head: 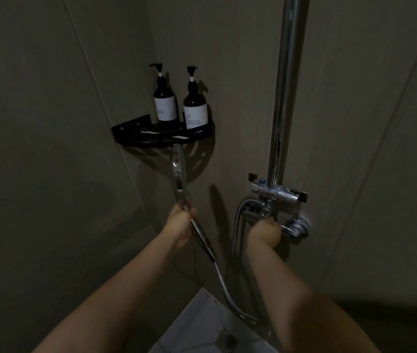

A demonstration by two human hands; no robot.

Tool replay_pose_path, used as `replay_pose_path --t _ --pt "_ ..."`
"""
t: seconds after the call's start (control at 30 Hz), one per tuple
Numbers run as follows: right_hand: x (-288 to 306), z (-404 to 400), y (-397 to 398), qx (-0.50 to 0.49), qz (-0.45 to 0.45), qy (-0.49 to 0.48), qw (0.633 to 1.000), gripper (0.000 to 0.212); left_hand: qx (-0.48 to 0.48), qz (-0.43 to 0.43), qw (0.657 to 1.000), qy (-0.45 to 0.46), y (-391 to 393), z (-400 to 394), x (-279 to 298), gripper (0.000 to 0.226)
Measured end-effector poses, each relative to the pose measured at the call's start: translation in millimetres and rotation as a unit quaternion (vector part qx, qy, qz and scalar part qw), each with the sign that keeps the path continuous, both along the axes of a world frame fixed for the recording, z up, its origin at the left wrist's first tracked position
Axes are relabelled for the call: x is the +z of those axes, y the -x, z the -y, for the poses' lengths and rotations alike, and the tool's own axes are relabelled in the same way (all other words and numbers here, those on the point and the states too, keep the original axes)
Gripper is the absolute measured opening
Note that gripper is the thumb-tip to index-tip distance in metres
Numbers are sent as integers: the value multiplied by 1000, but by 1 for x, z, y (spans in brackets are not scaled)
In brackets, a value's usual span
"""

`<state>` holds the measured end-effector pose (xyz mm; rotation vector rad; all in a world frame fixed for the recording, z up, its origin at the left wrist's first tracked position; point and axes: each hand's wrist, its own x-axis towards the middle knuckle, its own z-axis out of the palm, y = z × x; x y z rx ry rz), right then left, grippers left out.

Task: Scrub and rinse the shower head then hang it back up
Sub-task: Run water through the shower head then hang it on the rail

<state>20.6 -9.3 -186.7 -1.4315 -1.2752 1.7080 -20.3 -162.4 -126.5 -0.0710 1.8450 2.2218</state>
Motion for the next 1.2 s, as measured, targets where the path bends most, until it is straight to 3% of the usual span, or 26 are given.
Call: replay_pose_path --t 0.1,0.3,0.57,1.2 --pt "-11 9 -16 -65 -20 -65 996 31 -1 2 1000 26 -2 1 -12 18" --pt "-53 14 -27 114 81 -60 988 58 6 -15 996 89 -1 22 -20 11" --pt "-54 9 -24 173 95 -57 979 51 -7 -28 994 102 -1 50 -11 30" --pt "-48 6 -22 202 135 -77 967 52 -5 -31 995 90 -5 67 -16 19"
